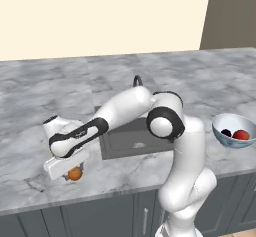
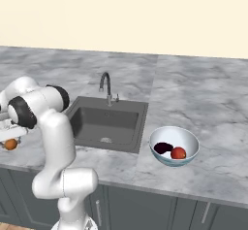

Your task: There is a mixed pile of frozen fruits and vegetables on the counter. Locate all the frozen vegetables and place the items in a bowl on the counter. Take all the frozen fruits and defrost them in a running sink.

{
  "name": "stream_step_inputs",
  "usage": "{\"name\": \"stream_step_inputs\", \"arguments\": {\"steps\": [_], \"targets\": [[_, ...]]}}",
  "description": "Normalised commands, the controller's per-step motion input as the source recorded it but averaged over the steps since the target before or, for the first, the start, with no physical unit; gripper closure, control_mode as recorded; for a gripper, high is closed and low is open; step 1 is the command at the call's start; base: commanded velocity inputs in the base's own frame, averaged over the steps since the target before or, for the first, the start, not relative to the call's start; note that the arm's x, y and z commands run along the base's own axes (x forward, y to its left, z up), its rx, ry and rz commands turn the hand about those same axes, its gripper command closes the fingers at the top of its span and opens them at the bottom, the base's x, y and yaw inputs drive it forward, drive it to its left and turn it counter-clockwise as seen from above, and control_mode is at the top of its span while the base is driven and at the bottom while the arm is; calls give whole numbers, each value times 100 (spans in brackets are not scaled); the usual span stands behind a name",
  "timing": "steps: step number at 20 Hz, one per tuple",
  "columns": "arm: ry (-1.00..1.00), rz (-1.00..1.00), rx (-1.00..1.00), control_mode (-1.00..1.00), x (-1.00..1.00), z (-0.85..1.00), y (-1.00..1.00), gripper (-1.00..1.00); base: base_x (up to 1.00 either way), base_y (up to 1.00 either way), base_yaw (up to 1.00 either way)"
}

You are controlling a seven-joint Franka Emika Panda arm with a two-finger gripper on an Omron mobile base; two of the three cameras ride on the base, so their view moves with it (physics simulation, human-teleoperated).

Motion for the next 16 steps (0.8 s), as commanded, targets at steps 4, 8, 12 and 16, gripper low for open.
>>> {"name": "stream_step_inputs", "arguments": {"steps": [4,8,12,16], "targets": [[5,-20,-6,-100,12,48,-68,100,0,0,0],[0,-15,-2,-100,13,40,-70,100,0,0,0],[-8,-16,1,-100,19,5,-73,100,0,0,0],[-21,-11,10,-100,33,1,-71,100,0,0,0]]}}
